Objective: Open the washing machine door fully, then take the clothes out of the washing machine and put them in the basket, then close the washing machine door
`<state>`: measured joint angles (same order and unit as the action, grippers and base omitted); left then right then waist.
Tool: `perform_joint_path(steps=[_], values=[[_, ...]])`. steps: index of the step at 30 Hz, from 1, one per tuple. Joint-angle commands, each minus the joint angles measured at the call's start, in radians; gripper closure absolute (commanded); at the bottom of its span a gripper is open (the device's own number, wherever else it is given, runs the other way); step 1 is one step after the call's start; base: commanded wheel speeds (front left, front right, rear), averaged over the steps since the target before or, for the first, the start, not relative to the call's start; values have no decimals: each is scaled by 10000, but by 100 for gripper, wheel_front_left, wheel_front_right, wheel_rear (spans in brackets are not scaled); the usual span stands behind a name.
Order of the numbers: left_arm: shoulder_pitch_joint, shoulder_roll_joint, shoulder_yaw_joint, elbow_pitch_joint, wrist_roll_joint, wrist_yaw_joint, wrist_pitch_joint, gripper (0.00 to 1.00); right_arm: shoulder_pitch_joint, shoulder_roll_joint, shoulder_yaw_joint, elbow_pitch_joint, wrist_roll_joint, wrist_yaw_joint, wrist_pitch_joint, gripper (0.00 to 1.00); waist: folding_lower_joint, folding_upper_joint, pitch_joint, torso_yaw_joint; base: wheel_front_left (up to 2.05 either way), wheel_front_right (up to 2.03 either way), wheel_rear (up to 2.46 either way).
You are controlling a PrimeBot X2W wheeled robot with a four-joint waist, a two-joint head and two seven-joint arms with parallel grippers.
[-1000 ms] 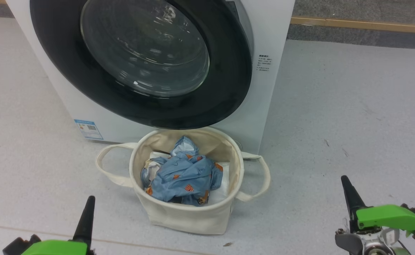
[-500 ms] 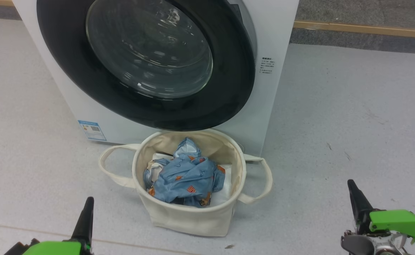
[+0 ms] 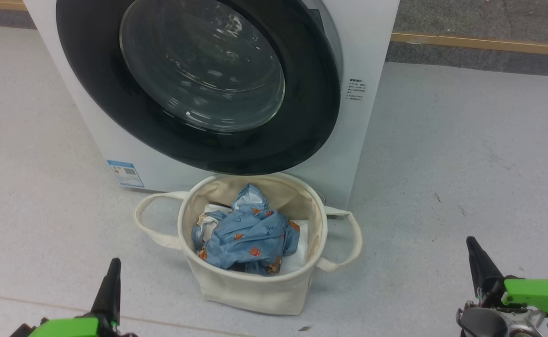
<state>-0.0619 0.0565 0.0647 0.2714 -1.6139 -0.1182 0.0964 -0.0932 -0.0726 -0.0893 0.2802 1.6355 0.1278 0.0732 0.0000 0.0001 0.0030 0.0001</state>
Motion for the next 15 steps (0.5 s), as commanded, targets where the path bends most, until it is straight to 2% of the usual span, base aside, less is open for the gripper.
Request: perform_joint_path(steps=[1, 15], values=[[-452, 25, 375, -264, -43, -125, 76, 100, -112, -58, 145, -379, 56, 29, 87, 100, 0, -1, 1, -1, 0, 0, 0], [-453, 10, 397, -264, -25, -125, 93, 100, -117, -18, 88, -375, 9, 29, 133, 100, 0, -1, 1, -1, 0, 0, 0]])
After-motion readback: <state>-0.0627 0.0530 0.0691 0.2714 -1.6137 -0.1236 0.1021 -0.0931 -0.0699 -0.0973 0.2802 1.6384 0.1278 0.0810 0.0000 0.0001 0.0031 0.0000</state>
